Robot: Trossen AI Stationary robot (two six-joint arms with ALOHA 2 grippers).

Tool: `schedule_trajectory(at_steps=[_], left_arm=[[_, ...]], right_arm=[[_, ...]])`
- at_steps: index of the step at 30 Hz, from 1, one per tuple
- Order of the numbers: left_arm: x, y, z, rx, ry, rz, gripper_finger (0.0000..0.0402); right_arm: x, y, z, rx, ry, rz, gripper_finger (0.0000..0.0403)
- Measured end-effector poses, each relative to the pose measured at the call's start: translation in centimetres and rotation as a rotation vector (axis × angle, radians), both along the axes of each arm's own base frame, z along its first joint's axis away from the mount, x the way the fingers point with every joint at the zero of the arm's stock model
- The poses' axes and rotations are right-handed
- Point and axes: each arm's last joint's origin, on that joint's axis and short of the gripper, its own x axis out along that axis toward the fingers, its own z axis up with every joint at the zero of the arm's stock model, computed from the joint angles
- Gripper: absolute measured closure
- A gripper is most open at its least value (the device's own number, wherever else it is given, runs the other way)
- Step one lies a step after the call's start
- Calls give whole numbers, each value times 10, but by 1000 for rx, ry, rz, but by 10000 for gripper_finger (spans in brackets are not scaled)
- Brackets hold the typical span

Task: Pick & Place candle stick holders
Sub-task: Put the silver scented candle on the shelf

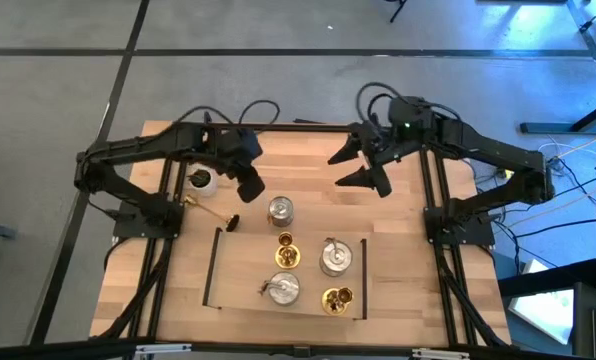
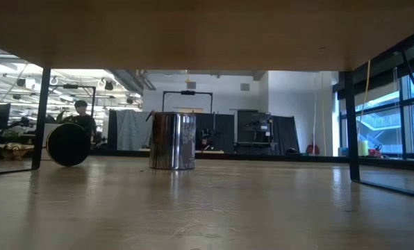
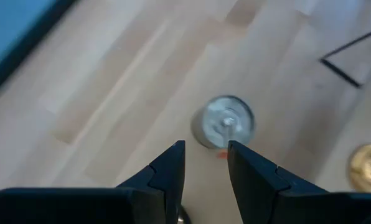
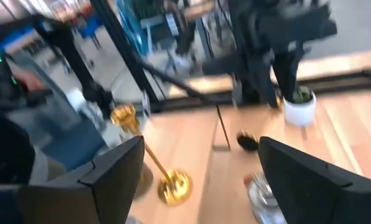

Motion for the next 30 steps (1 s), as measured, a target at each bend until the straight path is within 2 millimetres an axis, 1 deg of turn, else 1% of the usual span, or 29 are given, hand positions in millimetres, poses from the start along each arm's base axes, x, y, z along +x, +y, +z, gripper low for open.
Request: schedule_trajectory(at_steps=[4,7,10,13,16,20,25,27,30], left_arm=[[1,15,-2,-104,-30,-33,286],[5,27,-2,-128,-72,-55,286],[8,37,-1,-69,-112,-122,286],[16,42,-1,36,-130,-227,286],[27,45,-7,94,-129,-313,286],[40,43,-24,132,-48,-486,285],[56,35,-51,108,85,-637,285],[65,31,-60,92,107,-653,285],[76,26,-75,38,146,-632,285]], right_arm=[[3,-2,-7,-65,112,34,84],[4,-2,-16,-95,183,63,84],[8,-3,-26,-117,240,90,84],[14,-4,-36,-129,281,108,84],[21,-4,-48,-127,320,119,84],[27,0,-62,-117,325,130,84],[32,7,-73,-92,326,138,84],[32,8,-77,-79,337,135,84],[32,10,-77,-66,345,134,84]])
